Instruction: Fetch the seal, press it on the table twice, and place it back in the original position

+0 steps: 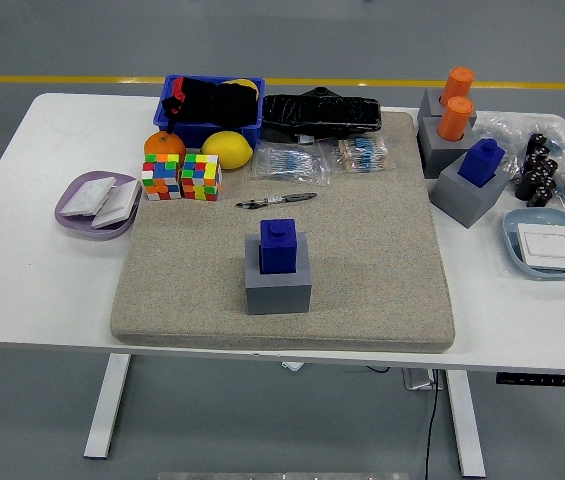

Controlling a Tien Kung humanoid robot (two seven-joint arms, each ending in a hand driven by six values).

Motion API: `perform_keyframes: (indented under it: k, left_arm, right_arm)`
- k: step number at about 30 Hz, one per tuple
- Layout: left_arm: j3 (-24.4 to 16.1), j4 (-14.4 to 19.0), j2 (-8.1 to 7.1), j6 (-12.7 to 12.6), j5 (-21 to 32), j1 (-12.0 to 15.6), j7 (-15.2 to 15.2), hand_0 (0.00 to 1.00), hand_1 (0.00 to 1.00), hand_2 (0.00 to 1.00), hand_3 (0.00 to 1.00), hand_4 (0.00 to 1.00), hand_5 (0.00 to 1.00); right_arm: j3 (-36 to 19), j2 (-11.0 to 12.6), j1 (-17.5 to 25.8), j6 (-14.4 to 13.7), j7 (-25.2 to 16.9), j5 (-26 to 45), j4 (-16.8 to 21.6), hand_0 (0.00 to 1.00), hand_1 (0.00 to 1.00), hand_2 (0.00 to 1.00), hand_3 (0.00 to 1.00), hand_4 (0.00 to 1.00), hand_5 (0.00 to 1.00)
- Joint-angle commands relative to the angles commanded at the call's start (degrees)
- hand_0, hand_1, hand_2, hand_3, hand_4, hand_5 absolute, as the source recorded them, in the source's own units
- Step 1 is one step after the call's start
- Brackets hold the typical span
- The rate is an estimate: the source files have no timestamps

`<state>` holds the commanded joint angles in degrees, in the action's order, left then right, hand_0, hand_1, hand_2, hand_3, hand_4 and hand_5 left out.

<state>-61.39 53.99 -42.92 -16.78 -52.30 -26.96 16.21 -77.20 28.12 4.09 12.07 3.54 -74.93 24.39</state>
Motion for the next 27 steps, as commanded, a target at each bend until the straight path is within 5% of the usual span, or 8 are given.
perform_keyframes:
  k: [27]
  left_arm:
    - [0.93,0.59,0.05,0.02,-0.05,-1.03,-0.19,0.908,0.884,0.852,0.854,0.816,0.171]
  right_arm:
    - [-2.77,-0.92,0.16,0.03,0.18,-0.73,-0.03,0.785,0.694,0.665,0.647,0.816,0.465]
